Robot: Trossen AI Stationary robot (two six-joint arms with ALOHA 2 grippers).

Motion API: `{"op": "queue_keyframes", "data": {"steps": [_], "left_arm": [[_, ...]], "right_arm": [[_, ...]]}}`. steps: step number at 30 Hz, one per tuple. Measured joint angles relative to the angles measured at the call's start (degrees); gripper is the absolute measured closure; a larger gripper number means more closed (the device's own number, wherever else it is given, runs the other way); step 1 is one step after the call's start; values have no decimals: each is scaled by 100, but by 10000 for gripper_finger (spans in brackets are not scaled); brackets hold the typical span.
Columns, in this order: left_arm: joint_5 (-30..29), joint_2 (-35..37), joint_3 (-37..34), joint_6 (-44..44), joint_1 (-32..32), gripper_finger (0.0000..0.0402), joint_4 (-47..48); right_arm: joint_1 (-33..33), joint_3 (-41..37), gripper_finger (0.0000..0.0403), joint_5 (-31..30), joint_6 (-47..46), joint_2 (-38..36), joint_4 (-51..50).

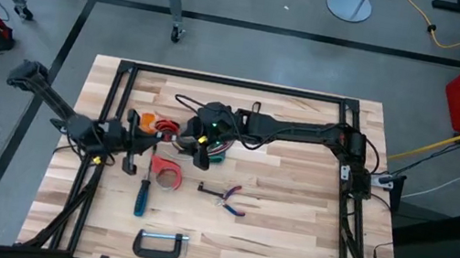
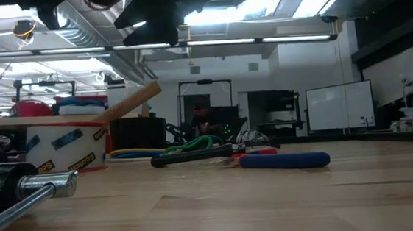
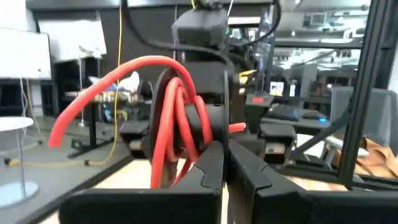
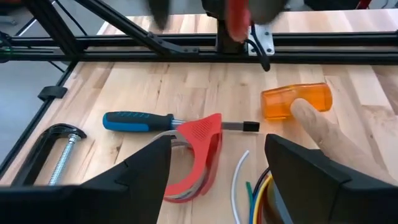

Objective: Coil cords
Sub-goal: Uncoil the red wire from the black spool

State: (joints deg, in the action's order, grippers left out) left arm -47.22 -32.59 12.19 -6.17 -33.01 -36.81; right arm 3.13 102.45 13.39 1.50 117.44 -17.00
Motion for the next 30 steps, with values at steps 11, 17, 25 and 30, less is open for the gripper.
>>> {"op": "queue_keyframes", "data": {"steps": [11,17,25,30], "left_arm": [[-2,935,0,800,0,401,1686],[-757,1087,0,2157,0,401,3387],[-997,1212,-2,2012,0,401,3073],[166,1250,-2,1447,0,401,2163]], "right_arm": [[-12,0,137,15,-14,-23,437],[35,0,137,-26,-62,-73,367],[27,2,137,-52,-128,-73,-122],[27,2,137,-398,2,-73,-44]]}}
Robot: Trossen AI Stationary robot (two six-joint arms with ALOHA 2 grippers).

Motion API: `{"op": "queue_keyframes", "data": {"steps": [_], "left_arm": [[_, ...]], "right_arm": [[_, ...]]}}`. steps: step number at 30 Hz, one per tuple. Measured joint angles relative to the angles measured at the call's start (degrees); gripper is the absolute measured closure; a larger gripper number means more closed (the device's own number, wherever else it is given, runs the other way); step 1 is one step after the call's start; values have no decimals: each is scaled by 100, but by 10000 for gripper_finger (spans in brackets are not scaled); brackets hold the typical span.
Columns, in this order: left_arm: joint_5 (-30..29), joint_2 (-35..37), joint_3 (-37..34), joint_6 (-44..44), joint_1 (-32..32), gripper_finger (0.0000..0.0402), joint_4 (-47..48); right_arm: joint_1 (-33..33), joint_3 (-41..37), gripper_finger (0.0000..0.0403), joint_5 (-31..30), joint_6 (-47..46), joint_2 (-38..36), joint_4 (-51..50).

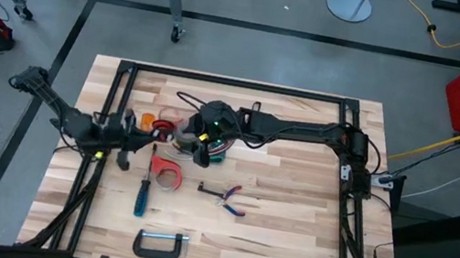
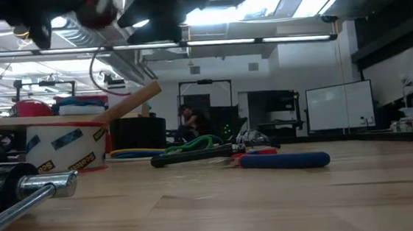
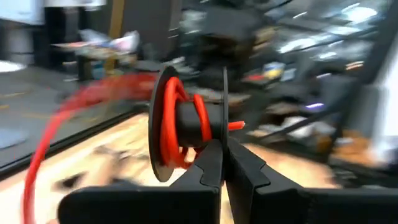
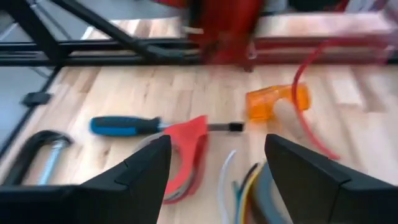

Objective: Coil cords
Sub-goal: Uncoil the red wire from the black spool

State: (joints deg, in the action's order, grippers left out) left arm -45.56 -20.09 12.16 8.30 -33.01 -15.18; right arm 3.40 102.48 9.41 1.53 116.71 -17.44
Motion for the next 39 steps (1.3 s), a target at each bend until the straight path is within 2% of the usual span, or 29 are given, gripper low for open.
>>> {"op": "queue_keyframes", "data": {"steps": [4,7,10,14,17,19,23,30,34,39], "left_arm": [[656,0,2,31,0,401,-208],[1006,0,2,232,0,401,-202],[1143,0,2,387,0,401,-234],[1229,-3,2,-140,0,401,-656],[1835,0,2,-545,0,401,-1006],[2256,0,4,-464,0,401,-993],[2505,-13,4,732,0,401,-304],[2505,-13,4,3926,0,401,1366],[2536,-3,4,5004,0,401,2013],[2874,16,4,6483,0,401,3042]], "right_arm": [[0,0,137,-408,232,0,140],[0,0,137,-446,355,0,169],[2,0,137,-446,366,0,119],[0,0,137,-448,369,0,95],[1,0,137,-449,387,2,88],[30,0,137,-448,485,2,85],[90,0,137,-431,487,-11,79],[129,0,137,-416,480,-83,42],[125,0,137,-24,474,-103,-145],[120,0,137,453,472,-107,-620]]}}
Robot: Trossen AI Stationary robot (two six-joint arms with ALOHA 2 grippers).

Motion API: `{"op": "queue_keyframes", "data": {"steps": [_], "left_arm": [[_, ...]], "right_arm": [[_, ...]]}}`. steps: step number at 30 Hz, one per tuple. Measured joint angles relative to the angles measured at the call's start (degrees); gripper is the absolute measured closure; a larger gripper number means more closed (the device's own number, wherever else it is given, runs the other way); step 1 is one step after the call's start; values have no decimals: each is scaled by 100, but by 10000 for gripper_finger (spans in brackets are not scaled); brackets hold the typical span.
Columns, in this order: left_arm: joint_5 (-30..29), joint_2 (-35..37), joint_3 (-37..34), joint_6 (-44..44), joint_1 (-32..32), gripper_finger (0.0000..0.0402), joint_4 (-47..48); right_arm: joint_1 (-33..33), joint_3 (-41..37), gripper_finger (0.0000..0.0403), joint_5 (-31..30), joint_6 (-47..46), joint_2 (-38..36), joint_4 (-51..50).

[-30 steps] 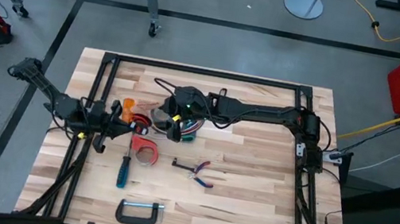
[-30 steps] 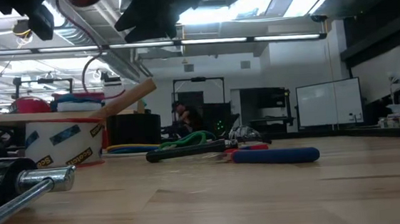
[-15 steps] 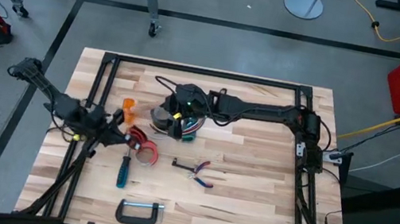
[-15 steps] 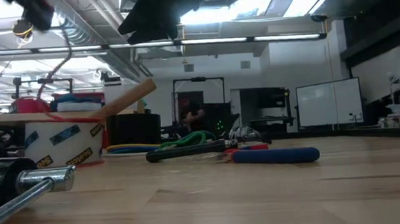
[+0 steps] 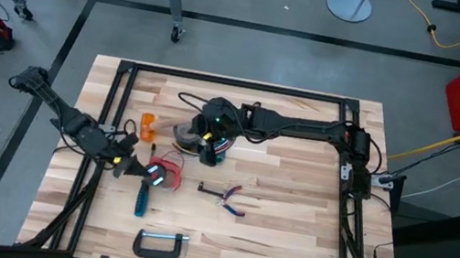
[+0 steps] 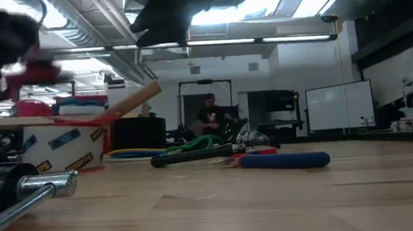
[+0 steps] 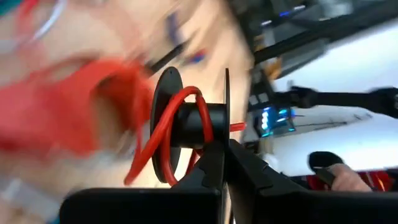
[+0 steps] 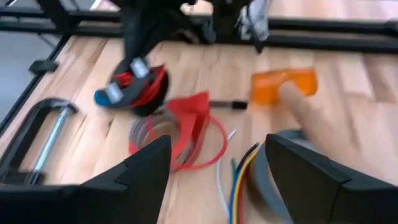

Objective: Coil cords
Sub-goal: Uncoil the red wire from the black spool

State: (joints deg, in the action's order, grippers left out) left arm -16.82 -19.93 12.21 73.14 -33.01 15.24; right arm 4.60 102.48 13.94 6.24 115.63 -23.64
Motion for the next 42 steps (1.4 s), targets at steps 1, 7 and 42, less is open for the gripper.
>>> {"op": "queue_keyframes", "data": {"steps": [1,7,42], "left_arm": [[67,17,0,316,0,401,252],[147,227,249,1200,0,401,1796],[-790,355,535,-6564,7,401,-2765]], "right_arm": [[-2,0,137,37,0,0,-105],[-8,0,137,72,2,0,-593],[-13,0,137,1160,0,0,774]]}}
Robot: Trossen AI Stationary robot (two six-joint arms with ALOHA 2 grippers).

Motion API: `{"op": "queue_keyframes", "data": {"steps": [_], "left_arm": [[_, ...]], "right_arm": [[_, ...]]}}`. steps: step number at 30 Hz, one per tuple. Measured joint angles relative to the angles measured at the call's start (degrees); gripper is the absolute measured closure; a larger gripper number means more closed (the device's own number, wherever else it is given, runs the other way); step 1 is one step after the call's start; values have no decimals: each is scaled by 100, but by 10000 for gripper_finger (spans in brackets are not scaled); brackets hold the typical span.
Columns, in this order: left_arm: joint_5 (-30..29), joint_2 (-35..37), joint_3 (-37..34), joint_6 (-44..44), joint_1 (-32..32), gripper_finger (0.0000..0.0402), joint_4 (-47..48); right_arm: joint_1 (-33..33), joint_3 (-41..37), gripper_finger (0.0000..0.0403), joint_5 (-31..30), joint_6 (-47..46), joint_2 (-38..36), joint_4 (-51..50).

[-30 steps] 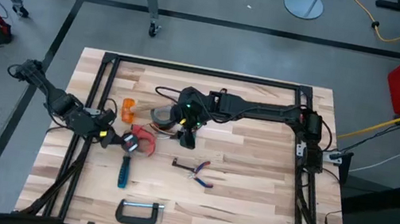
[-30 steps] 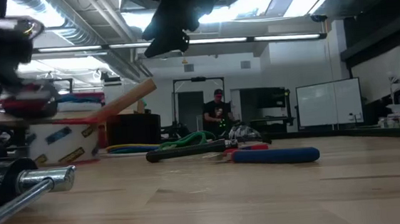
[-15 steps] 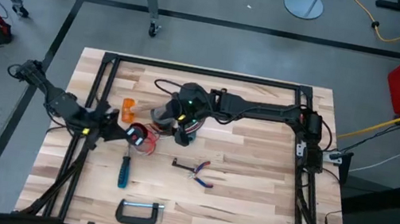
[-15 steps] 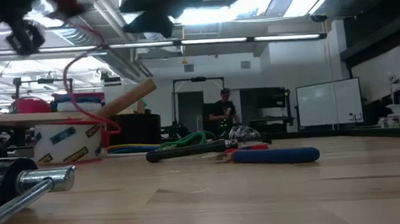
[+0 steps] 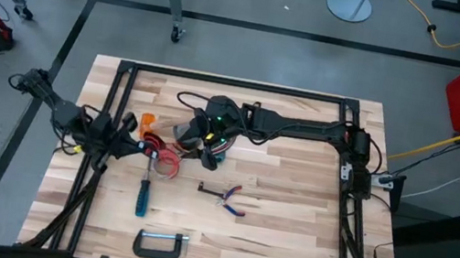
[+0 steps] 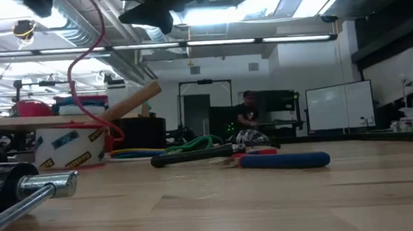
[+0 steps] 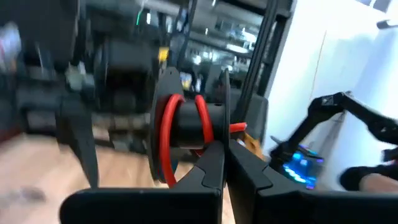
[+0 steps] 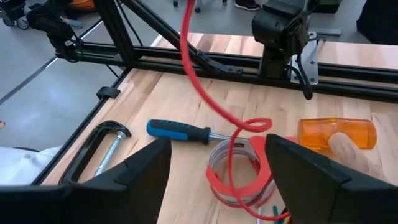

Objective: Coil cords
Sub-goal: Uncoil the red wire from the black spool

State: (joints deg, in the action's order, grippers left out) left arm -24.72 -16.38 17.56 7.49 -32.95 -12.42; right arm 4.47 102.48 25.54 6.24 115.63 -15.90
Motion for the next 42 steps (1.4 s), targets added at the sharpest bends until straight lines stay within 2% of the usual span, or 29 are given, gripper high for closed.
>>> {"op": "queue_keyframes", "data": {"steps": [4,9,15,21,27,31,35,42], "left_arm": [[-10,0,0,-986,0,401,-311],[-10,-1,0,-1258,0,401,-373],[-11,0,0,-1776,0,401,-606],[17,-23,0,-1861,0,401,-744],[28,-200,0,-1845,0,401,-776],[34,-353,0,-1842,2,401,-835],[34,-504,0,-1854,4,401,-1058],[57,-735,0,-1990,4,401,-1367]], "right_arm": [[0,0,137,2,2,0,348],[0,0,137,5,4,0,957],[-78,0,137,188,17,51,1016],[-246,0,137,-295,314,186,1045],[-387,0,137,-1053,587,285,1488],[-385,0,137,-1144,605,299,1624],[-372,0,156,-1143,581,319,1621],[-376,0,220,-963,570,444,1649]]}}
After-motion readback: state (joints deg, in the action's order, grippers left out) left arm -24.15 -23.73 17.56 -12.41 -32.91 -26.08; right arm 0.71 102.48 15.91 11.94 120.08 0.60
